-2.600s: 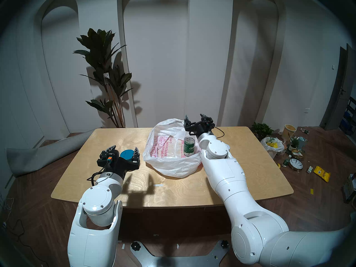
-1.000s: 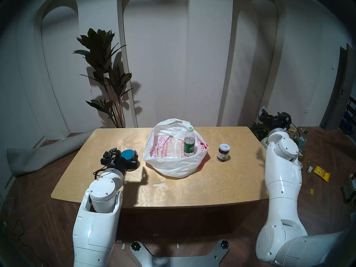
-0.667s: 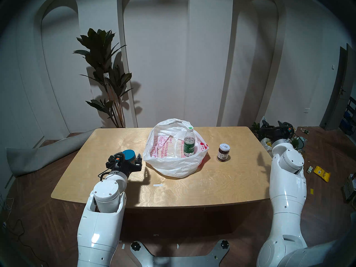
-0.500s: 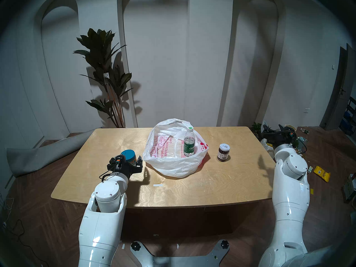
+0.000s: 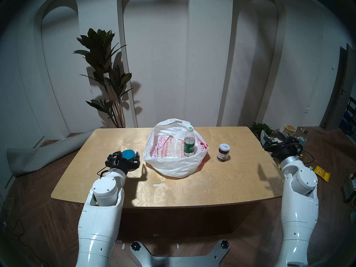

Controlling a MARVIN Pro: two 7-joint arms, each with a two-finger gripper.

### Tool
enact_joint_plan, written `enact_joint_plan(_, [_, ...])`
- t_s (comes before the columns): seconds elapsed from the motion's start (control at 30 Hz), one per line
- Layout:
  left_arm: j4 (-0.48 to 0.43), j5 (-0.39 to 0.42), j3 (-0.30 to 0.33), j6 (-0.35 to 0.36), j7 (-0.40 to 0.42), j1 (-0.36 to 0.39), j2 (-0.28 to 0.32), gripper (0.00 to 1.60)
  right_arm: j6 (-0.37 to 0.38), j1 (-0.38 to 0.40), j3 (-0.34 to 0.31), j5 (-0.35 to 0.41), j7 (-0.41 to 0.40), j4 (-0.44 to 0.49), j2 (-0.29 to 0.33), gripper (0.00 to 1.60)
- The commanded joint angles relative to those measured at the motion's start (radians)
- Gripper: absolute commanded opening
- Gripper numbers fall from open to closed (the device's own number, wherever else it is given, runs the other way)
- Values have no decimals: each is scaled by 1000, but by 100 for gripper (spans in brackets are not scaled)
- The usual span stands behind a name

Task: Bag the groceries: heavy items first, fragile items on top

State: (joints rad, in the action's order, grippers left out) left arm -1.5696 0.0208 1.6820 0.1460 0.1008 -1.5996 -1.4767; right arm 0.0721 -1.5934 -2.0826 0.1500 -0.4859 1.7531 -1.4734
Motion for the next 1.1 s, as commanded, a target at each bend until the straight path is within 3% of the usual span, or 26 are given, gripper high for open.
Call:
enact_joint_plan(0.0, [38,8,-3,-57,9,65,4,160,15,-100,-15,42,-83,123,-3,160])
enact_joint_plan(0.4, [165,34,36,-172,19,125,26,160,124,-179,-16,70,-147,258,-26,160])
enact_joint_plan(0.63, [286,51,37,-252,45,174,35,160,235,-219,-2,43,-114,357,-55,160])
enact_joint_plan(0.8, [368,60,35,-312,66,211,41,160,293,-216,19,18,-80,379,-64,160])
enact_joint_plan(1.07, [483,68,36,-375,81,267,51,160,318,-191,44,-18,-42,367,-65,160])
